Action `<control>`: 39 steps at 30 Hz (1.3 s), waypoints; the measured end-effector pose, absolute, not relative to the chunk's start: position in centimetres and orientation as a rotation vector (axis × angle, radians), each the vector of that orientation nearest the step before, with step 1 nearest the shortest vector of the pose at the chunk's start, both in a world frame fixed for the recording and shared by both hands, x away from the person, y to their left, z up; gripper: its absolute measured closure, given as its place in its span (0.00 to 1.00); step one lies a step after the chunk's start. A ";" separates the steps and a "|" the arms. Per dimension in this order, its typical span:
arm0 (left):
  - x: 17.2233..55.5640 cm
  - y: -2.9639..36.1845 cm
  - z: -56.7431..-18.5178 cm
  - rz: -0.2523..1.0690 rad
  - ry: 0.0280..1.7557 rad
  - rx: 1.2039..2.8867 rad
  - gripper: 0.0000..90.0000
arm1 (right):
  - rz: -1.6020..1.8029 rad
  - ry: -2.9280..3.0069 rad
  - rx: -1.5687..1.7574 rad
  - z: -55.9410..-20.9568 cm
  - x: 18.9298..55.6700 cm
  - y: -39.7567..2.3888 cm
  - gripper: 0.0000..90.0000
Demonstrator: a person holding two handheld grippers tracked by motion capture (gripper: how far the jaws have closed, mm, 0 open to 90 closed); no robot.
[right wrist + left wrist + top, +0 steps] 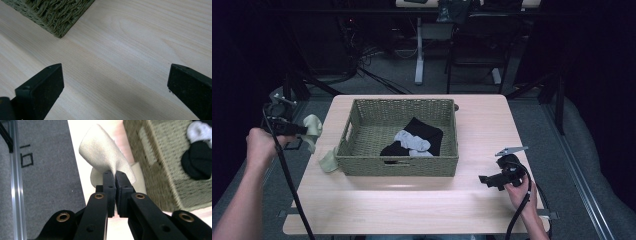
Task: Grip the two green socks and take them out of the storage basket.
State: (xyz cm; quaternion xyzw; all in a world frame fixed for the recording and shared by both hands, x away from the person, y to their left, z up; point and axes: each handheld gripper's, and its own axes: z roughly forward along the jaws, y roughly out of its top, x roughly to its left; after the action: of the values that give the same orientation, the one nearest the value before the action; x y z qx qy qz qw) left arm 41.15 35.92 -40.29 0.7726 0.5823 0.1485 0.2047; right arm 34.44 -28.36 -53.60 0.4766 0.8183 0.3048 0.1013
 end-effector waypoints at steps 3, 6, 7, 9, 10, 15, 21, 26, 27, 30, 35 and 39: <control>41.1 35.9 -41.3 0.397 1.630 2.170 0.98 | 0.901 2.417 1.407 -53.6 34.4 -28.4 0.00; 40.9 35.8 -43.6 0.357 1.655 2.181 0.98 | 0.902 2.416 1.406 -53.6 34.4 -28.3 0.00; 40.8 35.8 -44.2 0.342 1.664 2.183 0.98 | 0.901 2.417 1.407 -53.6 34.5 -28.3 0.00; 40.8 35.9 -44.8 0.333 1.667 2.184 0.98 | 0.899 2.421 1.407 -53.6 34.5 -28.4 0.00; 40.8 35.8 -46.1 0.313 1.673 2.202 0.98 | 0.897 2.416 1.410 -53.6 34.5 -28.3 0.00; 40.7 35.4 -48.7 0.266 1.689 2.209 0.98 | 0.897 2.423 1.404 -53.6 34.5 -28.2 0.00; 40.8 34.8 -51.5 0.215 1.720 2.226 0.97 | 0.897 2.427 1.403 -53.6 34.5 -28.2 0.00; 40.8 34.7 -52.4 0.215 1.737 2.197 0.91 | 0.893 2.420 1.403 -53.6 34.5 -28.3 0.00; 40.7 34.8 -52.3 0.206 1.738 2.193 0.91 | 0.893 2.420 1.403 -53.6 34.5 -28.3 0.00; 40.1 34.9 -51.6 0.220 1.749 2.133 0.63 | 0.898 2.418 1.406 -53.6 34.5 -28.3 0.00; 38.9 35.1 -50.6 0.267 1.765 2.085 0.38 | 0.898 2.424 1.400 -53.6 34.5 -28.2 0.00; 36.7 35.3 -49.1 0.295 1.723 2.051 0.19 | 0.909 2.417 1.402 -53.5 34.4 -28.3 0.00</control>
State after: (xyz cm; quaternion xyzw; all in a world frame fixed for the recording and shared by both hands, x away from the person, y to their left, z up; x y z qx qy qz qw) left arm 36.70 35.27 -49.06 0.7423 0.6234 0.1066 0.2216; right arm 34.44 -28.32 -53.55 0.4747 0.8183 0.3077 0.1014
